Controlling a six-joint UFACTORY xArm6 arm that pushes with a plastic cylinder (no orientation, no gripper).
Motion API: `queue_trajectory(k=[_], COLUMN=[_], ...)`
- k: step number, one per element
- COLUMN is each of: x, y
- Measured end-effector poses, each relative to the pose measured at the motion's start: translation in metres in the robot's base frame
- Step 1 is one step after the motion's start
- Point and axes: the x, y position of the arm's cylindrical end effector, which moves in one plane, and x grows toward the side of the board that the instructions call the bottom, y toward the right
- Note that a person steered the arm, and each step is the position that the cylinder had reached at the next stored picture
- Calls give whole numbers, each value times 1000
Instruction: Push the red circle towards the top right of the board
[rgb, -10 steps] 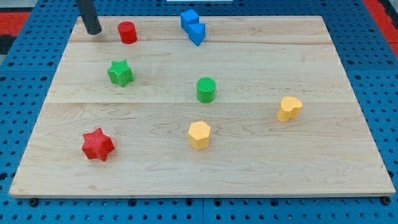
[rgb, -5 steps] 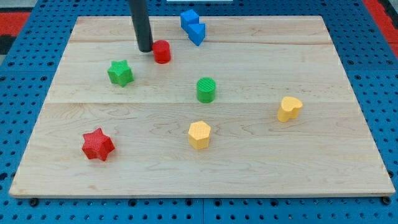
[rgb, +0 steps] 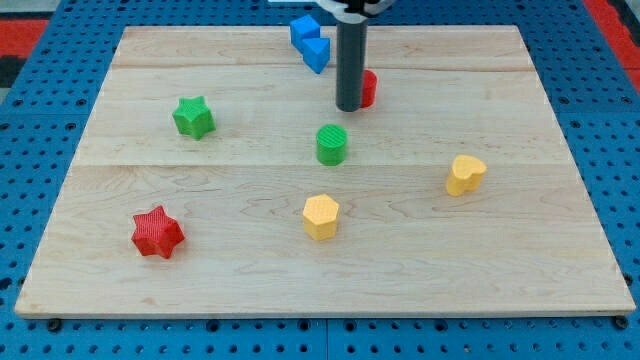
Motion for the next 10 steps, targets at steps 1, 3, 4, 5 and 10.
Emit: queue_trajectory(k=[1,3,4,5,10], x=[-14,-61,-83,-94,-111], y=[7,23,23,30,73])
